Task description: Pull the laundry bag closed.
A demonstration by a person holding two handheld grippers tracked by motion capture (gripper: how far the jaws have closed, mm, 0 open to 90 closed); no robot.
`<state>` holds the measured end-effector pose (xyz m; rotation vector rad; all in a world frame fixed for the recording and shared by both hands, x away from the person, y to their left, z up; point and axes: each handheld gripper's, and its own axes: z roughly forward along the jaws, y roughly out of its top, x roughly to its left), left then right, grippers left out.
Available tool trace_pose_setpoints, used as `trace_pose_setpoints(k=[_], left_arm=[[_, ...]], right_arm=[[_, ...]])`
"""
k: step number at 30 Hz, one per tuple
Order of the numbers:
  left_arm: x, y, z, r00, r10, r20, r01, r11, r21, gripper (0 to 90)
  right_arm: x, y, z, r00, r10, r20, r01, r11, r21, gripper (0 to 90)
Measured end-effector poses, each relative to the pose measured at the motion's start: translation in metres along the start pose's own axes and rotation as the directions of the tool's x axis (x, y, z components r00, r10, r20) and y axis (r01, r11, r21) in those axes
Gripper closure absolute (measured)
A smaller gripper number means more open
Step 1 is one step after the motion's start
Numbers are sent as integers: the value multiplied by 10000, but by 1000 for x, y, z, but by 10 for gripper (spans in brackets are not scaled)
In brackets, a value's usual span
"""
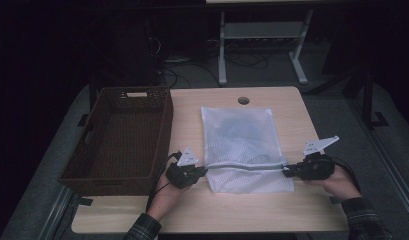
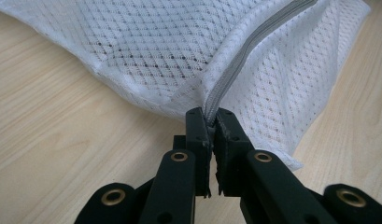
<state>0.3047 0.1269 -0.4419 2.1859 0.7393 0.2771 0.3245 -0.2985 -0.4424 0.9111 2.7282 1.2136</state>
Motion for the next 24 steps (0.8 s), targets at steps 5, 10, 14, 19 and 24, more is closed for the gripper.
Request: trace_pose_setpoints(k=[5, 10, 14, 19, 24], left_arm=[[0, -1, 0, 10000, -84, -47, 84, 9999, 77, 852], [-2, -2, -2, 9999, -154, -67, 154, 9999, -11, 813], [-2, -2, -5, 9998, -153, 118, 154, 9998, -126, 578], [-3, -1, -4, 9991, -80, 410, 82, 10000, -46, 349], [-6, 0, -4, 9981, -4, 616, -11, 9997, 235, 226]], right_arm=[[1, 0, -8, 9996, 3, 268, 12, 9983, -584, 626], [3, -1, -8, 9984, -226, 525, 273, 9955, -905, 454], [4, 1, -6, 9972, -276, 701, 350, 9936, -1070, 368], [5, 1, -3, 9960, -265, 857, 355, 9939, -1042, 305], [9, 0, -2, 9936, -199, 1109, 313, 9944, -1014, 247]])
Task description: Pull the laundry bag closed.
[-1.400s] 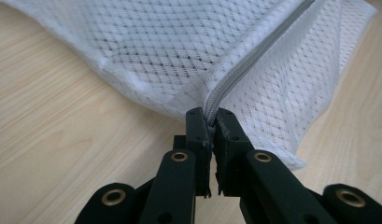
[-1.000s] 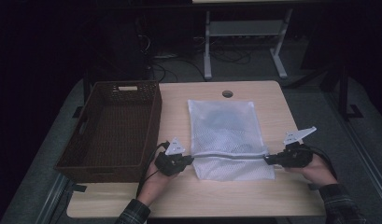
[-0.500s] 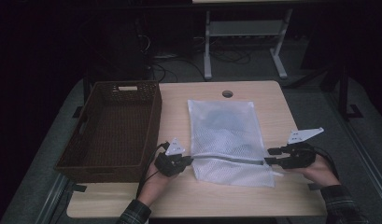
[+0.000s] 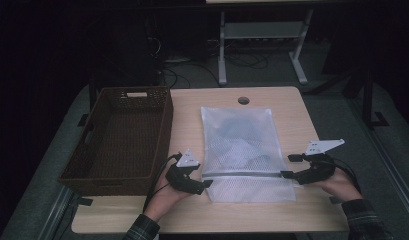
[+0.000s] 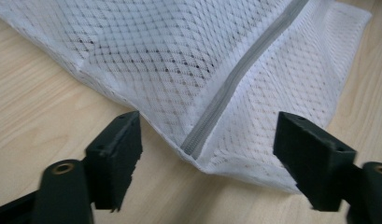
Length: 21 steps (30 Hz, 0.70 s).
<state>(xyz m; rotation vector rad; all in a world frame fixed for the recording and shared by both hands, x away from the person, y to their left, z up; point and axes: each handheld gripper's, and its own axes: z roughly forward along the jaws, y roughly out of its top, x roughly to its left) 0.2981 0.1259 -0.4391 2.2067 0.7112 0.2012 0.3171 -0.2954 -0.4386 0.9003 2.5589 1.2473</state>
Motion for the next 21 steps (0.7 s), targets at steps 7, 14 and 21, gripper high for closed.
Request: trace_pose_setpoints(k=[7, 14, 21], left_arm=[[-6, -4, -7, 9998, 141, 121, -144, 9995, 268, 149], [-13, -17, -14, 9996, 282, -38, -280, 9993, 260, 148], [-21, -28, -20, 9995, 319, -82, -317, 9992, 236, 148]], right_arm=[[10, -9, -3, 9989, 72, 462, -67, 9999, -117, 176], [22, -27, -14, 9956, 251, 900, -230, 9994, -244, 148], [36, -45, -21, 9901, 318, 1369, -293, 9994, -202, 137]])
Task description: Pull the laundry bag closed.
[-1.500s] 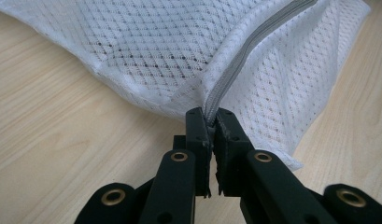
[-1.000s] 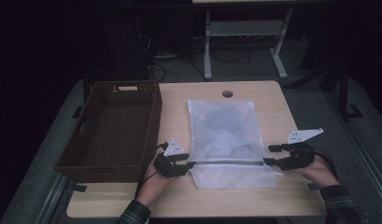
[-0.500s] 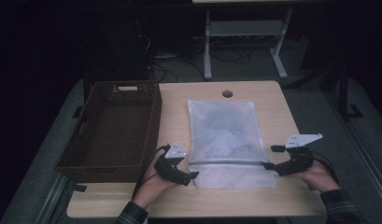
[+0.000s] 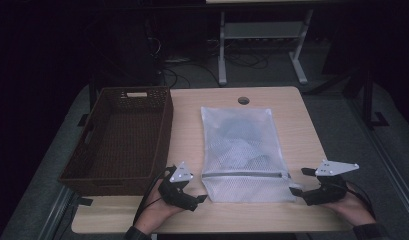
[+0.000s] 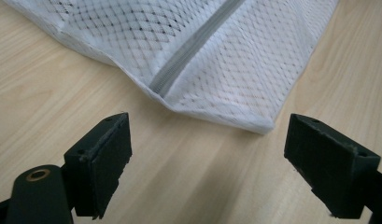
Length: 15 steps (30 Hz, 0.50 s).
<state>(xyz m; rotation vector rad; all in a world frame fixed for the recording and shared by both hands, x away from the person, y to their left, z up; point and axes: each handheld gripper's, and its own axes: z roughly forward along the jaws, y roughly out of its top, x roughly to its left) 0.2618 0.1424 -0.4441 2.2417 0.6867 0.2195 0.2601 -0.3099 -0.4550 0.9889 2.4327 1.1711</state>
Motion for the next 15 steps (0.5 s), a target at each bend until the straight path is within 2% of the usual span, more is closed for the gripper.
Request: trace_pose_setpoints(k=[3, 8, 15], left_arm=[[-5, -4, 0, 10000, -29, -7, 29, 10000, 13, 148], [-10, -12, -2, 9999, -106, -16, 106, 9999, 18, 148], [-10, -16, 3, 10000, -72, 68, 70, 9995, 321, 148]], right_arm=[[5, -6, -2, 9996, -40, 286, 40, 10000, 1, 137], [14, -14, -4, 9986, -127, 510, 116, 9997, 207, 133], [16, -16, -2, 9986, -252, 456, 240, 9994, 258, 134]])
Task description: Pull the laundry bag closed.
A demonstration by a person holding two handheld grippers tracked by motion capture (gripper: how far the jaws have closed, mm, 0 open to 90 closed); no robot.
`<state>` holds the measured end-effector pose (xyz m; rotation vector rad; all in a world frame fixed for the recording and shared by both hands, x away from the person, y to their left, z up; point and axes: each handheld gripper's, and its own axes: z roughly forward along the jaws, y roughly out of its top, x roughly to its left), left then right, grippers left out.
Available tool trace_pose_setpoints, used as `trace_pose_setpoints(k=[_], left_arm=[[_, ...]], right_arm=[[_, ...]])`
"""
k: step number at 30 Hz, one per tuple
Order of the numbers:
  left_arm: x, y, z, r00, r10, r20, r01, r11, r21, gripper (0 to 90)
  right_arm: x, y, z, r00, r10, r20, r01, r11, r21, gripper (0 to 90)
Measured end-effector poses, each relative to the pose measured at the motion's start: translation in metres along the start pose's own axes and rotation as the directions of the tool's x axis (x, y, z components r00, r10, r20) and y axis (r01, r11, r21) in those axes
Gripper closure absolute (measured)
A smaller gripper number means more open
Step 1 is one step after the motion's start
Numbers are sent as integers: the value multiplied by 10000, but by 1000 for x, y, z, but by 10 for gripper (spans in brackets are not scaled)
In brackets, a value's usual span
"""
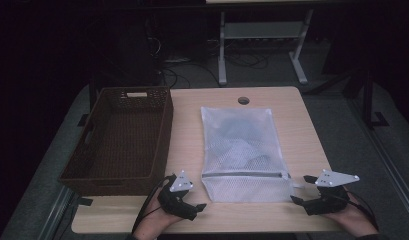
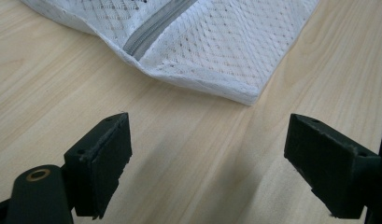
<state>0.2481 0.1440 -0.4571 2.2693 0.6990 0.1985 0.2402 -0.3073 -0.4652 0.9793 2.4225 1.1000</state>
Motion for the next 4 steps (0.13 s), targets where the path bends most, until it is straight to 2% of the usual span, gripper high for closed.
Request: trace_pose_setpoints(k=[4], left_arm=[[0, 0, 0, 10000, 8, 1, -8, 10000, 8, 148]], right_arm=[[-1, -1, 0, 10000, -25, 17, 25, 10000, 39, 134]])
